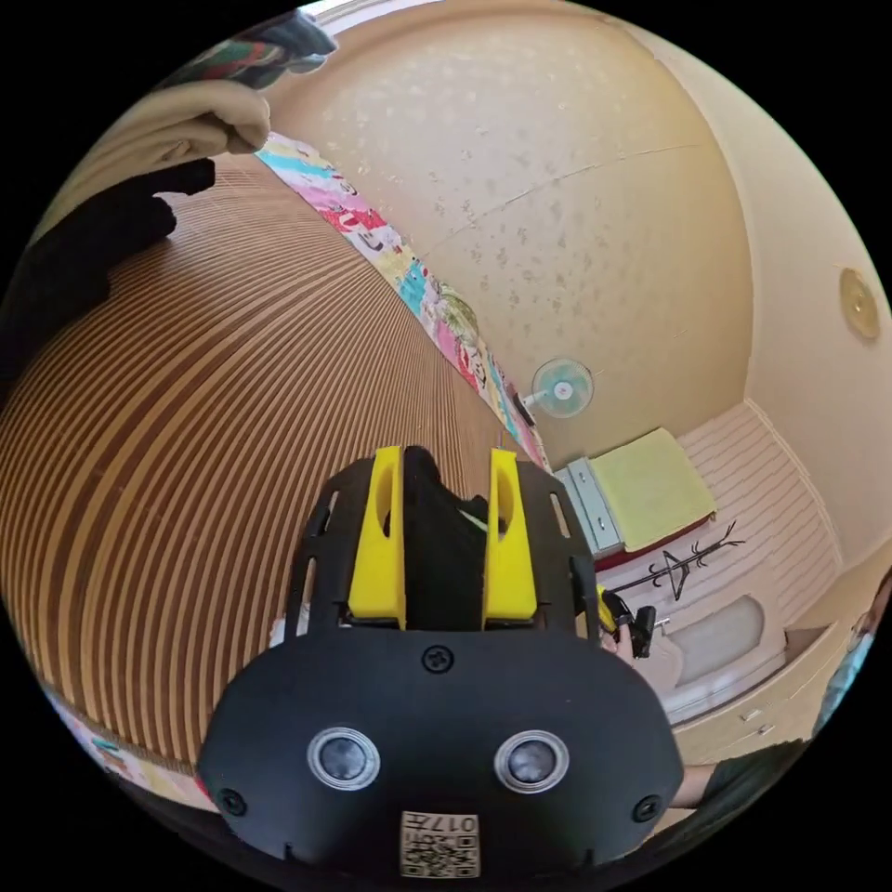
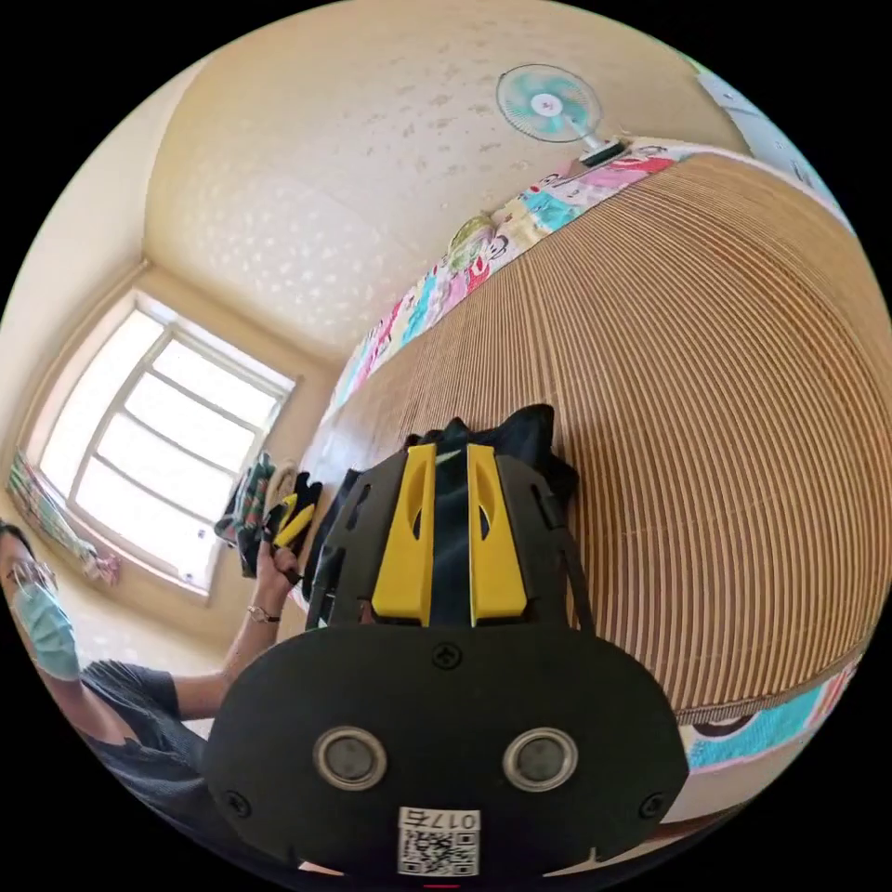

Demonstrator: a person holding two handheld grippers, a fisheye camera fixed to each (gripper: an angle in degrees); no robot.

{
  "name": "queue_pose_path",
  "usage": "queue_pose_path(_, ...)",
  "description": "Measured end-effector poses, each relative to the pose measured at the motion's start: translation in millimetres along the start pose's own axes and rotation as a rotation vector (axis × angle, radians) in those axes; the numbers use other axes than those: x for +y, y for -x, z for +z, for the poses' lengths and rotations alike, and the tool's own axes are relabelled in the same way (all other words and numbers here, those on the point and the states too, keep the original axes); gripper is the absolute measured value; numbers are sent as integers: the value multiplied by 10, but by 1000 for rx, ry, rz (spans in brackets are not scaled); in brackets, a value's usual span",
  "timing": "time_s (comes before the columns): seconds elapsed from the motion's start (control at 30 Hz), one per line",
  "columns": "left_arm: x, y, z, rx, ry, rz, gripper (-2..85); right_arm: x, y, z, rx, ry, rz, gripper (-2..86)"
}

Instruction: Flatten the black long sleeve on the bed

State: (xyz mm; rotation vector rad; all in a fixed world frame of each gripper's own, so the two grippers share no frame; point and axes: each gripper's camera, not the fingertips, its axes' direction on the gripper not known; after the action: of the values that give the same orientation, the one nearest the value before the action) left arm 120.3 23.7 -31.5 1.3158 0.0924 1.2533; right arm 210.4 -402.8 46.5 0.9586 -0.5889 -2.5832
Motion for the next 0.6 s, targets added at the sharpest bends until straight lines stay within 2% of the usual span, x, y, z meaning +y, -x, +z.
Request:
queue_pose_path(0.07, 296, 41, -98, -69, 110, 21, 163, 88, 284, 299, 20, 77, -61, 56)
queue_pose_path(0.17, 752, 38, -248, -131, 176, 42, 181, 184, 676, 844, -2, 191, -115, 67)
queue_pose_path(0.27, 1141, 96, -234, -162, 262, 28, 183, 210, 1186, 1386, -56, 297, -204, 98)
queue_pose_path(0.3, 1203, 124, -213, -161, 282, 16, 180, 205, 1448, 1621, -99, 364, -258, 132)
queue_pose_path(0.43, 1510, 376, -186, -77, 277, -103, 127, 153, 2320, 2324, -190, 544, -366, 183)
queue_pose_path(0.5, 1542, 400, -199, -26, 268, -111, 92, 90, 2673, 2579, -139, 592, -405, 193)
queue_pose_path(0.6, 1550, 121, -285, 69, 216, -16, 59, -100, 3175, 3043, -58, 752, -460, 231)
